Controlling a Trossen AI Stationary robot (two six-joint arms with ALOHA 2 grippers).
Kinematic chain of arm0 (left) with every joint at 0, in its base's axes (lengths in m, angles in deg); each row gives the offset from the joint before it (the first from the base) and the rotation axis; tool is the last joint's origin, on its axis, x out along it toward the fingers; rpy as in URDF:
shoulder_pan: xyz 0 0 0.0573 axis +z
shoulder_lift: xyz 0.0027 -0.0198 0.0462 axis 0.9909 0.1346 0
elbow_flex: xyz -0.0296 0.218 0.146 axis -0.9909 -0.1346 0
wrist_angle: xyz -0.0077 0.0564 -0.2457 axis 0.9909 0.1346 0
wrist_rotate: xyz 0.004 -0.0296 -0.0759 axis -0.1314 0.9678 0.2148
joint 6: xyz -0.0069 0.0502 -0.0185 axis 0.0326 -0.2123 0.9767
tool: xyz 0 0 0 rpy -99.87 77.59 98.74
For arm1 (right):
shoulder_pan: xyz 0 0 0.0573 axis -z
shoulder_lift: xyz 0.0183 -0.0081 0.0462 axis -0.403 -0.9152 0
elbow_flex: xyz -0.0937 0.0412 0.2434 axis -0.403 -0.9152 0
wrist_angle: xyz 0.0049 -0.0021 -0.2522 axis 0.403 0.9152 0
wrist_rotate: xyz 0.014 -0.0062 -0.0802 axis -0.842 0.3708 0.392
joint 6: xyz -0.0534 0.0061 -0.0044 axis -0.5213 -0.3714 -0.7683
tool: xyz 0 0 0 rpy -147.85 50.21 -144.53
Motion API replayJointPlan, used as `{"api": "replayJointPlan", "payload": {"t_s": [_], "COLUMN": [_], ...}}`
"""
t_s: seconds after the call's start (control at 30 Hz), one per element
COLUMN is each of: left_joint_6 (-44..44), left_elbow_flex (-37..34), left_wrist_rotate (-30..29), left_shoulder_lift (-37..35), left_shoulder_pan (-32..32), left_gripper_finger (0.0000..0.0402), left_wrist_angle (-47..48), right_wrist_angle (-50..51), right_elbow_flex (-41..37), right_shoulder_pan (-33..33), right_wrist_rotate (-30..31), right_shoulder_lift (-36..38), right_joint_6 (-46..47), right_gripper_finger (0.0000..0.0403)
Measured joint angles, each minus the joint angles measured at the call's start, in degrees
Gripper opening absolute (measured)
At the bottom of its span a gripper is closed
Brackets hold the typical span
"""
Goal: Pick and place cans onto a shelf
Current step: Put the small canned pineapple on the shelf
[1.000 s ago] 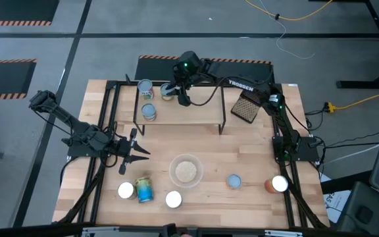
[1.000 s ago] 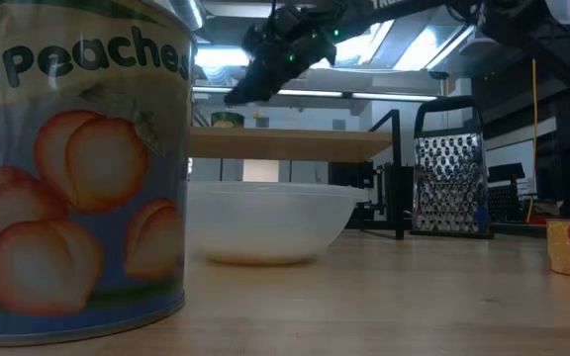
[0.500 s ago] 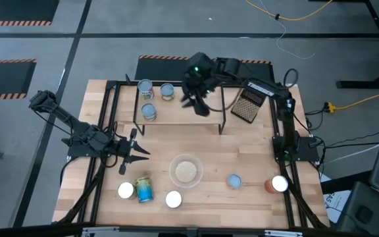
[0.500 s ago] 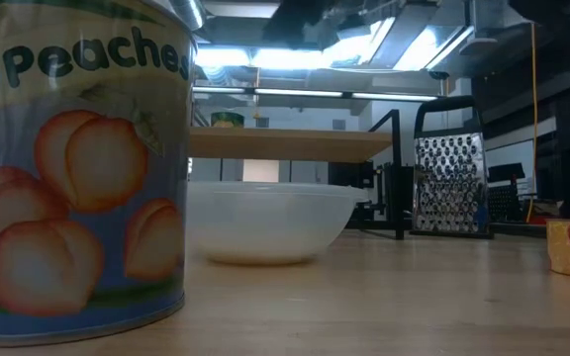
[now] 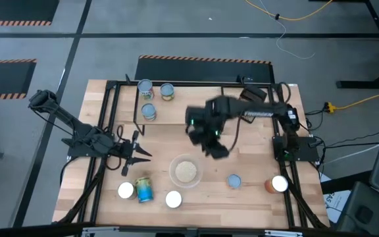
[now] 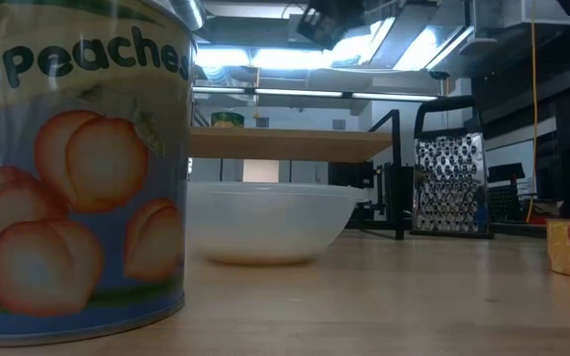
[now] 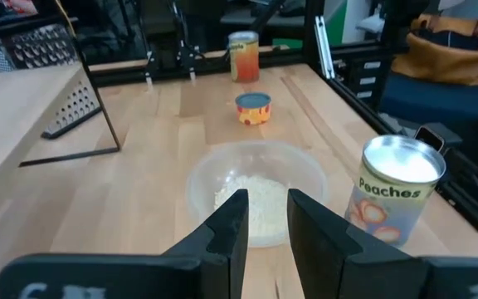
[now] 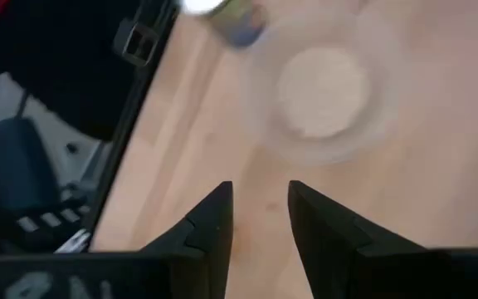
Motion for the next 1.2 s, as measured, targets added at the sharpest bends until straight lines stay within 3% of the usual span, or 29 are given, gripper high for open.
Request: {"api": "replayJointPlan", "payload": {"t_s": [0.2,0.43,0.73,0.97,1.2], "left_joint_6": [0.04,-0.01,0.09,0.08,0.08], "left_elbow_flex": [0.00,0.00,0.00,0.00,0.00], "left_wrist_rotate": [-0.02,-0.02,-0.02,-0.02,-0.02], "left_shoulder_lift": [1.93,2.16,2.13,2.13,2.13], "left_shoulder_pan": [0.00,-0.01,0.01,0.01,0.00], "left_gripper_finger": [0.0079,0.0079,0.0079,0.0079,0.0079], "left_wrist_angle": [-0.14,-0.42,-0.60,-0.73,-0.73], "right_wrist_angle": [-10.56,-26.56,-33.87,-34.86,-36.08], "right_elbow_flex": [-16.79,-38.59,-54.07,-60.26,-62.99], "right_shoulder_pan": [-7.43,-16.37,-24.68,-27.38,-28.48], "right_wrist_rotate": [1.06,14.24,14.56,14.55,15.25], "right_shoulder_lift": [6.85,20.11,25.17,25.09,25.09], "right_joint_6": [9.44,25.98,40.56,37.67,25.64], "right_gripper_finger": [0.0122,0.0122,0.0122,0.0122,0.0122]}}
